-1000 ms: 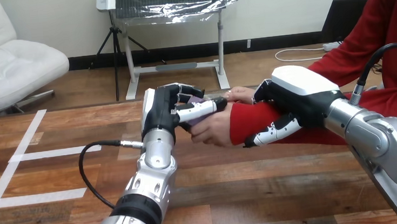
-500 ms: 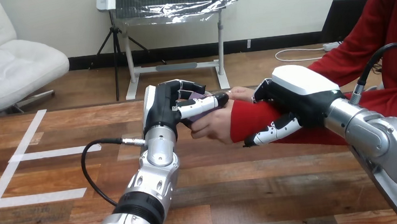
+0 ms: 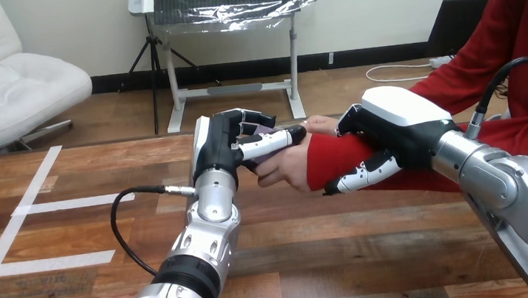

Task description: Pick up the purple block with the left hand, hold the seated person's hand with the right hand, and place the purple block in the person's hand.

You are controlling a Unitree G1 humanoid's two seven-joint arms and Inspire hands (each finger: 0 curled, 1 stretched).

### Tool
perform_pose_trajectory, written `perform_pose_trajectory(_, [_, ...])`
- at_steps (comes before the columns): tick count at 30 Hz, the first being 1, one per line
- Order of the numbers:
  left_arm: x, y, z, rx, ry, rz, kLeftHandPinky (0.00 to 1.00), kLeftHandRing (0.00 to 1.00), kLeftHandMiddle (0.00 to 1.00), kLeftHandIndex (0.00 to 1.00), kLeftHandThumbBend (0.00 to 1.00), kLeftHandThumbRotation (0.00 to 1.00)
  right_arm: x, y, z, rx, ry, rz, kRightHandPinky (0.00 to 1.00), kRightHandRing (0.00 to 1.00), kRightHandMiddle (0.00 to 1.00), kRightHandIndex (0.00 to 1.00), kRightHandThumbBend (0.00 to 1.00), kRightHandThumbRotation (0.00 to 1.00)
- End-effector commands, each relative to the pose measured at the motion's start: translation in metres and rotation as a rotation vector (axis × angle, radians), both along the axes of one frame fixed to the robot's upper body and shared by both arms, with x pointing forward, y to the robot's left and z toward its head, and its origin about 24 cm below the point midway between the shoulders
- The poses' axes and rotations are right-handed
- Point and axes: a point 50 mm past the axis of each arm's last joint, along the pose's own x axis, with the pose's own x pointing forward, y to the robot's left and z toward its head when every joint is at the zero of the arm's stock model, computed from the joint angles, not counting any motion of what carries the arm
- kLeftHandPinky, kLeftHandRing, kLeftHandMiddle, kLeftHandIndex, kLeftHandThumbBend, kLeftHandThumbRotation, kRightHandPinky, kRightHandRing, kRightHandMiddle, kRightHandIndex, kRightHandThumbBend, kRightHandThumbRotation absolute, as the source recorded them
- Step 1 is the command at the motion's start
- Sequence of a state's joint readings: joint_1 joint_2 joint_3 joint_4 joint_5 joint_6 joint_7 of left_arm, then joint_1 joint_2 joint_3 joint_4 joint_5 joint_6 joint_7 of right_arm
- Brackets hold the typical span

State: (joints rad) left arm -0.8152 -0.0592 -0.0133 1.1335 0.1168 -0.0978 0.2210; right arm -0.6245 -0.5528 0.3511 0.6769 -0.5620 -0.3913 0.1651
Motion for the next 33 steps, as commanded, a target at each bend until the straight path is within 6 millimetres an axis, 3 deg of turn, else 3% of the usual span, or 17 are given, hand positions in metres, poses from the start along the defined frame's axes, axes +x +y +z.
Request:
perform_pose_trajectory(1, [0.013,-0.026,0.037,-0.028,-0.116,-0.078,0.41,0.44,0.47,0.45,0.71,0.00,0.004,0.026,0.027,0.095,-0.115,0.094,0.26,0.30,0.36,0.37,0.73,0.40])
perform_pose_trajectory(8, [0.013,-0.023,0.035,-0.098,-0.089,-0.097,0.45,0.54,0.57,0.55,0.70,0.00,0.004,0.024,0.025,0.108,-0.105,0.087,0.25,0.29,0.35,0.36,0.73,0.38])
perform_pose_trajectory(12, [0.013,-0.019,0.034,-0.135,-0.084,-0.123,0.51,0.62,0.66,0.65,0.66,0.07,0.003,0.023,0.024,0.108,-0.099,0.082,0.24,0.29,0.34,0.35,0.73,0.37])
perform_pose_trajectory(17, [0.013,-0.015,0.034,-0.157,-0.088,-0.135,0.58,0.70,0.74,0.73,0.64,0.20,0.003,0.021,0.024,0.110,-0.088,0.078,0.24,0.28,0.34,0.34,0.73,0.38])
perform_pose_trajectory(19, [0.013,-0.012,0.034,-0.146,-0.094,-0.138,0.59,0.72,0.77,0.75,0.64,0.30,0.003,0.021,0.023,0.108,-0.083,0.074,0.24,0.28,0.34,0.34,0.74,0.39])
perform_pose_trajectory(29, [0.013,0.000,0.035,-0.095,-0.136,-0.151,0.61,0.79,0.83,0.81,0.62,0.60,0.002,0.018,0.022,0.093,-0.068,0.067,0.24,0.28,0.34,0.35,0.74,0.43])
perform_pose_trajectory(33, [0.013,0.005,0.036,-0.073,-0.160,-0.148,0.61,0.79,0.84,0.82,0.61,0.66,0.002,0.017,0.021,0.092,-0.060,0.065,0.24,0.28,0.34,0.35,0.74,0.44])
